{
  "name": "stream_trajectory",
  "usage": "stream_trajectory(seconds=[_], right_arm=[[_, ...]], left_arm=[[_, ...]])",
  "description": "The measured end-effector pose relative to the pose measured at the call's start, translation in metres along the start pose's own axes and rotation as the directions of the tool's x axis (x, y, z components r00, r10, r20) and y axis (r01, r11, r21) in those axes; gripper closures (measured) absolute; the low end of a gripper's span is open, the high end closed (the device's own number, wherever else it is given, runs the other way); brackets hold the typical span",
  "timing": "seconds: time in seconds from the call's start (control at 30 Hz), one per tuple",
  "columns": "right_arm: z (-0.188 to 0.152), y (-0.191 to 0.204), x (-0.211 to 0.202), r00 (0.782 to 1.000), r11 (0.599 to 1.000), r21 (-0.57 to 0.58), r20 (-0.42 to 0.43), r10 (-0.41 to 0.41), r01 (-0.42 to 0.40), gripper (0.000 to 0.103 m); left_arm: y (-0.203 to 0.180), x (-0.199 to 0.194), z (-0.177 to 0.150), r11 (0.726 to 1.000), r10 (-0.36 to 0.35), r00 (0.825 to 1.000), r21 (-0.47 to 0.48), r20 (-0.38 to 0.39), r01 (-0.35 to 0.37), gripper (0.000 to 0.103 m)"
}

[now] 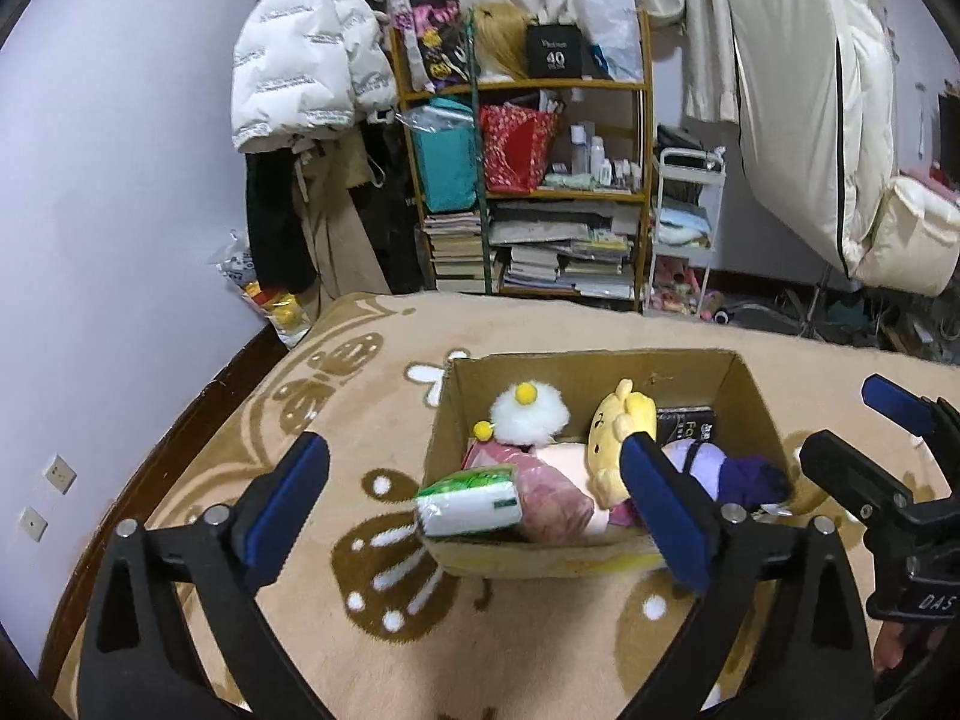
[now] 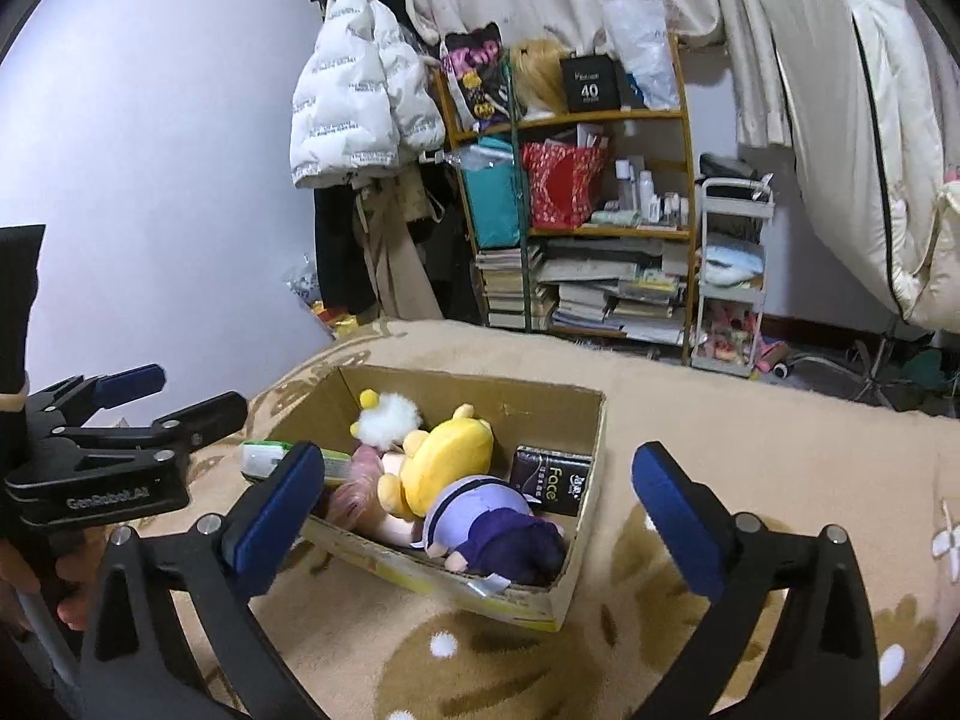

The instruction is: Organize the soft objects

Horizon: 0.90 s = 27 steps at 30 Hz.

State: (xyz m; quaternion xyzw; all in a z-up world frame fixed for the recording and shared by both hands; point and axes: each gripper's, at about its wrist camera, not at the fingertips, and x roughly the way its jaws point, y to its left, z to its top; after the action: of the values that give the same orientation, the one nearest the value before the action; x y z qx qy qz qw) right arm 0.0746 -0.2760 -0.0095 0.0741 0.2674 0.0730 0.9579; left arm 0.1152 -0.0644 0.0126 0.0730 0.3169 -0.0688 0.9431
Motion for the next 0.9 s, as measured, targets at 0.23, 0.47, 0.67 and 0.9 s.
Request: stream_trajectory(seconds=[0.23, 0.47, 0.67, 0.9], right_arm=[[0.001, 0.011, -0.038, 0.999, 1.0, -0.003, 0.038, -0.007, 0.008, 0.0], [0.001, 0.021, -0.074, 0.997, 1.0, -0.017, 0.07, -0.017, 0.018, 0.0], [-0.013, 0.028, -0.1, 0.997, 0.997, -0.061, 0.071, -0.034, 0.038, 0.0], [-0.027, 0.026, -0.124, 0.995, 0.997, -0.047, 0.081, -0.056, 0.06, 0.0]], left_arm=[[0.013, -0.045, -0.007, 1.0, 0.01, 0.999, -0.023, 0.046, -0.009, 0.004], [0.02, -0.086, -0.02, 1.0, 0.019, 0.996, -0.022, 0.081, -0.018, 0.003], [0.028, -0.108, -0.038, 0.999, 0.028, 0.996, -0.023, 0.09, -0.026, 0.002], [0.032, -0.123, -0.051, 0.998, 0.047, 0.991, -0.034, 0.127, -0.043, 0.002]])
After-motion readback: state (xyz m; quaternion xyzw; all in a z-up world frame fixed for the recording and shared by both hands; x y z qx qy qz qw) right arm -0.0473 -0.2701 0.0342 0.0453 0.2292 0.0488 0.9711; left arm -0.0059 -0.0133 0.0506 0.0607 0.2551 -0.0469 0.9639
